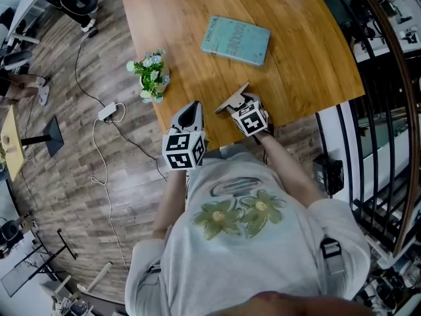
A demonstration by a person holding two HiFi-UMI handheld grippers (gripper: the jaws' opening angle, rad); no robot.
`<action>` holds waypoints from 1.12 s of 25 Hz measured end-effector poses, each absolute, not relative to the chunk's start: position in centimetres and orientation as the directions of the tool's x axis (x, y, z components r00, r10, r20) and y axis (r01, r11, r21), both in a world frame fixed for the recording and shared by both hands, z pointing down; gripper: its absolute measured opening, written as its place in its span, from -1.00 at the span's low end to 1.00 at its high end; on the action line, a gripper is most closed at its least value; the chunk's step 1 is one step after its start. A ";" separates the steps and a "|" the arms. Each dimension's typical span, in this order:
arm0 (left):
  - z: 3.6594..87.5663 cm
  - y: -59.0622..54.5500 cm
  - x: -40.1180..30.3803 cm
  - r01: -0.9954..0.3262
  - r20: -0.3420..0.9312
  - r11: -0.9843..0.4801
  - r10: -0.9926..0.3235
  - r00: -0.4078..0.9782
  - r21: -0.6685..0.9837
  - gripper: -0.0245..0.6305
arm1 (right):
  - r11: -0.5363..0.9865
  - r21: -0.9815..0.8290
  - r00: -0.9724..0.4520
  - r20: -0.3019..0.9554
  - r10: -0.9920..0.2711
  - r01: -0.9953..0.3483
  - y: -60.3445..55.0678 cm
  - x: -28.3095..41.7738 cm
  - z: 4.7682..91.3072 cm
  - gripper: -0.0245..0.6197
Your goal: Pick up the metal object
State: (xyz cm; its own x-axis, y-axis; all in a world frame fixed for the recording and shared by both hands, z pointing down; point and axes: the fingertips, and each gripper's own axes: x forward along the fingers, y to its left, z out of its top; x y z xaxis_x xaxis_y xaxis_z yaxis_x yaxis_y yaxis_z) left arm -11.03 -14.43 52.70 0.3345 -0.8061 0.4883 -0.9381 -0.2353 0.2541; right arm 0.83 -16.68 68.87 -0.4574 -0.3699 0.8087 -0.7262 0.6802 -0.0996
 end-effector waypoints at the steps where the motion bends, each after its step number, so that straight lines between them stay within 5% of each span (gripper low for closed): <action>1: 52.7 -14.5 -11.1 -0.938 0.488 -0.235 -0.807 0.334 0.254 -0.88 | 0.684 -0.099 -0.460 0.808 -0.369 -0.723 -16.7 0.7 68.6 -0.02; 28: 52.1 -14.7 -11.8 -0.941 0.478 -0.224 -0.817 0.323 0.253 -0.88 | 0.718 -0.068 -0.545 0.701 -0.460 -0.693 -18.5 -0.2 60.2 -0.02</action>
State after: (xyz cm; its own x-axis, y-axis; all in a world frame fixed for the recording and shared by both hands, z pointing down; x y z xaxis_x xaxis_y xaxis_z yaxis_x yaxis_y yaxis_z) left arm -11.84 -14.69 52.10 0.3235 -0.8167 0.4778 -0.9410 -0.2244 0.2534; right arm -0.21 -18.53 60.19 -0.5453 -0.4596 0.7011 -0.6929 0.7178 -0.0684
